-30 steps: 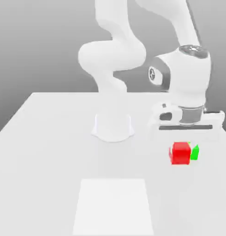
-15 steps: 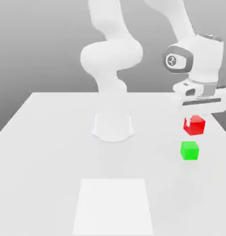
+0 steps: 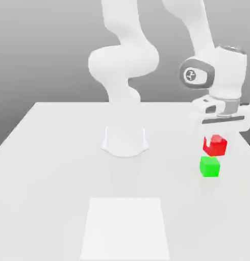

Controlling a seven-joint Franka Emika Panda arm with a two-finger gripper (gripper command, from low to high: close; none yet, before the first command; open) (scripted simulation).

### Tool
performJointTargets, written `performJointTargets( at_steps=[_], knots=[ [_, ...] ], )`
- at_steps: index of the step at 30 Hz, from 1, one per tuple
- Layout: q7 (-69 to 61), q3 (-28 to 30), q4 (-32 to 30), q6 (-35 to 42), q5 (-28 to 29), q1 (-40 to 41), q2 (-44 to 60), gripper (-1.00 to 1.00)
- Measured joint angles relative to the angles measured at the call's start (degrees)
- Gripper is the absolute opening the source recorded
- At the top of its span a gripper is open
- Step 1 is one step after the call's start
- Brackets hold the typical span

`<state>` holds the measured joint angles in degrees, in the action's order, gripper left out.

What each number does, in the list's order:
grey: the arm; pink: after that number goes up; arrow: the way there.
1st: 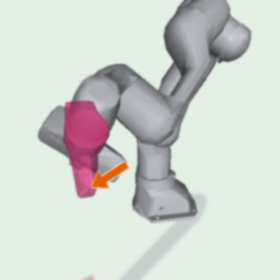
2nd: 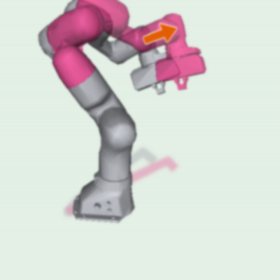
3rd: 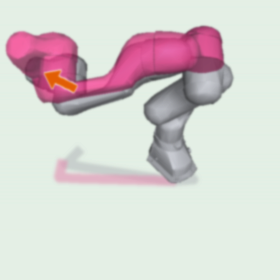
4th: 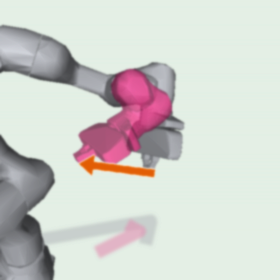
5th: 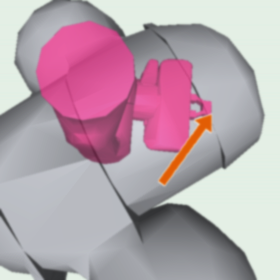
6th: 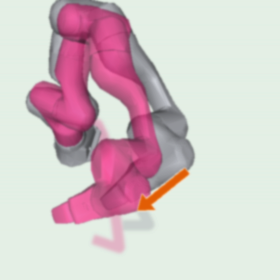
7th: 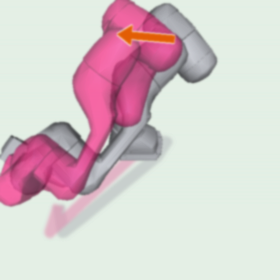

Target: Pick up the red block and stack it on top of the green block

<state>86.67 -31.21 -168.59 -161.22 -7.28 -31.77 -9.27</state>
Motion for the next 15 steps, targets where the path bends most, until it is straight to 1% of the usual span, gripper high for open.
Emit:
performJointTargets(
  at_steps=[15],
  knots=[
    [5.8, -1.3, -0.1, -6.3, 8.4, 3.8, 7.7, -1.0]
  ],
)
